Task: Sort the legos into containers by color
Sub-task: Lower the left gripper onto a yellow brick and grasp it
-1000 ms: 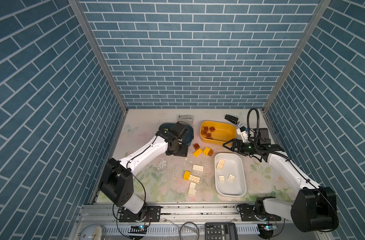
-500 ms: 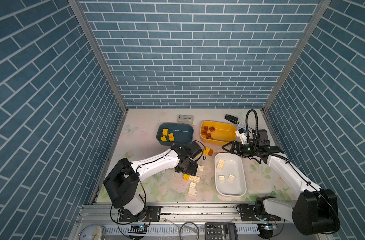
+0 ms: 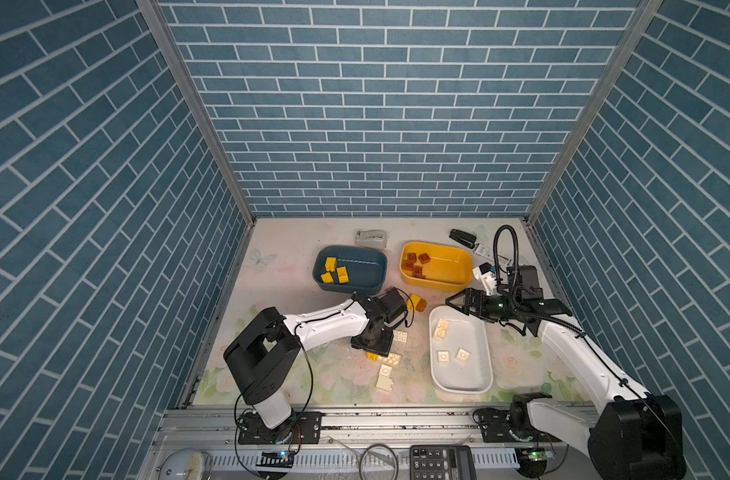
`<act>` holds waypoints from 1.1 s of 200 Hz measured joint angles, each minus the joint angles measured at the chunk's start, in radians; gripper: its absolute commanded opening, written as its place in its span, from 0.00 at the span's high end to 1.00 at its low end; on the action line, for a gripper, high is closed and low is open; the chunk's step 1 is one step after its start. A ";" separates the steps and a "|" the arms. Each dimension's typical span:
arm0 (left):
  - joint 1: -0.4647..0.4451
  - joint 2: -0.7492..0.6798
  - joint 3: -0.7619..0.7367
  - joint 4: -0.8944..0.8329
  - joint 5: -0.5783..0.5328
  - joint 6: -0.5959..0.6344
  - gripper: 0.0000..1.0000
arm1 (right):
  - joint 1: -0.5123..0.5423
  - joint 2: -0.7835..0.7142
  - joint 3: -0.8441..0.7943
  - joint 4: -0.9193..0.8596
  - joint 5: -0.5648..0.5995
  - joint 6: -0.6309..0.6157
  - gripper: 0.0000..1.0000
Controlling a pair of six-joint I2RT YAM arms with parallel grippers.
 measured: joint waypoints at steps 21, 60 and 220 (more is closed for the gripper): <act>0.004 0.000 0.000 -0.001 -0.015 0.011 0.40 | 0.000 -0.001 -0.001 0.000 0.001 0.000 0.01; 0.016 0.000 -0.012 -0.003 -0.030 0.027 0.41 | 0.000 0.000 0.000 0.001 0.000 0.000 0.01; 0.067 0.002 -0.037 -0.016 -0.030 0.063 0.57 | 0.000 0.040 0.000 0.001 -0.001 -0.001 0.01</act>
